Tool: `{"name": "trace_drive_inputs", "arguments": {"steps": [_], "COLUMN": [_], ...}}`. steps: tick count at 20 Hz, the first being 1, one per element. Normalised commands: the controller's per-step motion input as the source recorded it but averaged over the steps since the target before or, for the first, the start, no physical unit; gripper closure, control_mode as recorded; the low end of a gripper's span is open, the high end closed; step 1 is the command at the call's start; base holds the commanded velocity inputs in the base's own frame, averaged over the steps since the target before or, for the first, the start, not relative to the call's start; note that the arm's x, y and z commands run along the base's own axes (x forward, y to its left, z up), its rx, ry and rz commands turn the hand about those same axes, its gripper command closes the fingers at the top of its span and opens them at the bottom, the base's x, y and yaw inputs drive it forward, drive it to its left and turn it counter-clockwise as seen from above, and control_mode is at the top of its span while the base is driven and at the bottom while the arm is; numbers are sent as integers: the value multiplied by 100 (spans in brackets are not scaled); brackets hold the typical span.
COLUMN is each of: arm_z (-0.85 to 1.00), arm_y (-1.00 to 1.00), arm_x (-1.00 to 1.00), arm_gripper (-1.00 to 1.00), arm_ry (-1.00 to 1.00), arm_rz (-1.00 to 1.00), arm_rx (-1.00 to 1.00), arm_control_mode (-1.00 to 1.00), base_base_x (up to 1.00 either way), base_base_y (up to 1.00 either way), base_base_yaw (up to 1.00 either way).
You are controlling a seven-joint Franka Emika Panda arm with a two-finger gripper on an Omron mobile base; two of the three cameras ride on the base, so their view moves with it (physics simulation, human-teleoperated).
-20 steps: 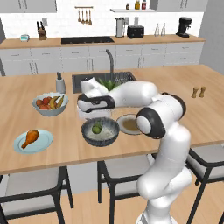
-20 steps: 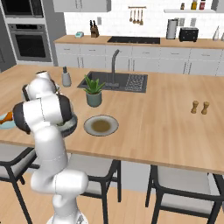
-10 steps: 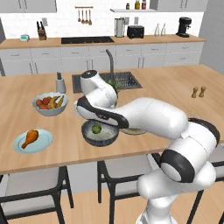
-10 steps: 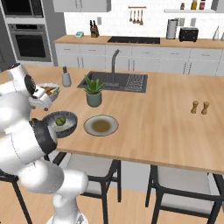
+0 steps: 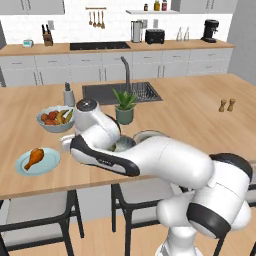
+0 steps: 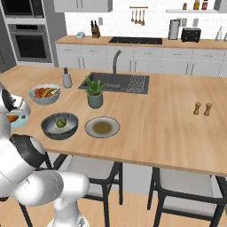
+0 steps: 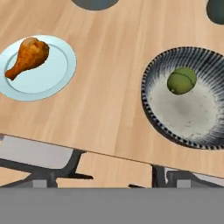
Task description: Pick the chicken drumstick and lime from their plates and place them in the bowl. Then put the bowl in the fridge.
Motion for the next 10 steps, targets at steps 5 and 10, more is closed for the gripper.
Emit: {"name": "trace_drive_inputs", "arguments": {"steps": [5,10], "arm_z": [-6,1], "arm_y": [100,100], "arm_x": [57,41], "arm_gripper": [-100,-100], "arm_ry": [-11,0], "arm_rz": [6,4], "arm_rx": [6,3], "arm_control_mode": [-100,-100], "base_base_x": [0,0], "base_base_y": [0,0], "base_base_yaw": [0,0]}}
